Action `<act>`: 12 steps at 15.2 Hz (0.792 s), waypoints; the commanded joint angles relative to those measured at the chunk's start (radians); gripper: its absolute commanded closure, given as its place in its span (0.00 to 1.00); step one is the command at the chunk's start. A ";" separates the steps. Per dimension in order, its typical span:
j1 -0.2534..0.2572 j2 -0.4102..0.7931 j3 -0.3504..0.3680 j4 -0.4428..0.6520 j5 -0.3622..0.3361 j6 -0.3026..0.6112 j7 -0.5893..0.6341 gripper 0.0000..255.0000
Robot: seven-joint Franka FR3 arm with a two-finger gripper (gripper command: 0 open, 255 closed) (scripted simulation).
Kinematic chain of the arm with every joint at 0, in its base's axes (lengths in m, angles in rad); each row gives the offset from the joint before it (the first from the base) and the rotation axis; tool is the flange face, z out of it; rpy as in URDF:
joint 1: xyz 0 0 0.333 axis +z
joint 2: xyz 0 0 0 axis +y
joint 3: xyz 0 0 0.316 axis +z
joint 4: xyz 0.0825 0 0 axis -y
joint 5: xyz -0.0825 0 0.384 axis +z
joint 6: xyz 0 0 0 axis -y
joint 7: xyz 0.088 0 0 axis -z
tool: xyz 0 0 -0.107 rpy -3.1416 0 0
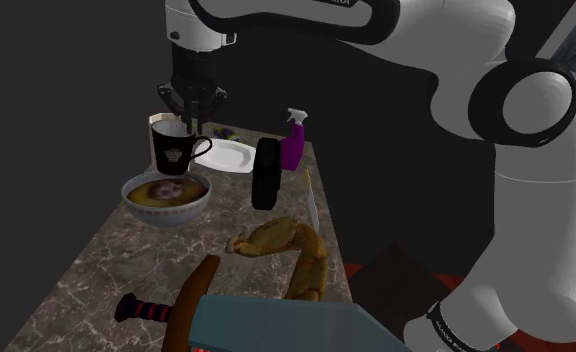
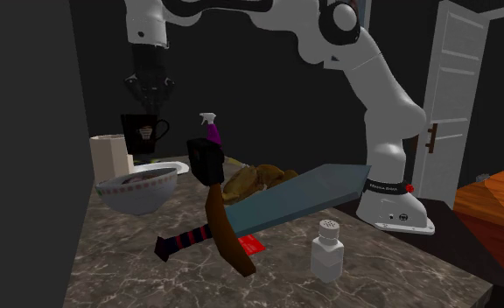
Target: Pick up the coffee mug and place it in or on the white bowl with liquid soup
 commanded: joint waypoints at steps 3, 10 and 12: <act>0.018 0.035 -0.005 0.027 -0.012 0.006 0.011 1.00; -0.004 0.024 -0.005 -0.088 -0.012 0.106 0.025 1.00; -0.008 0.024 -0.006 -0.116 -0.013 0.133 0.029 1.00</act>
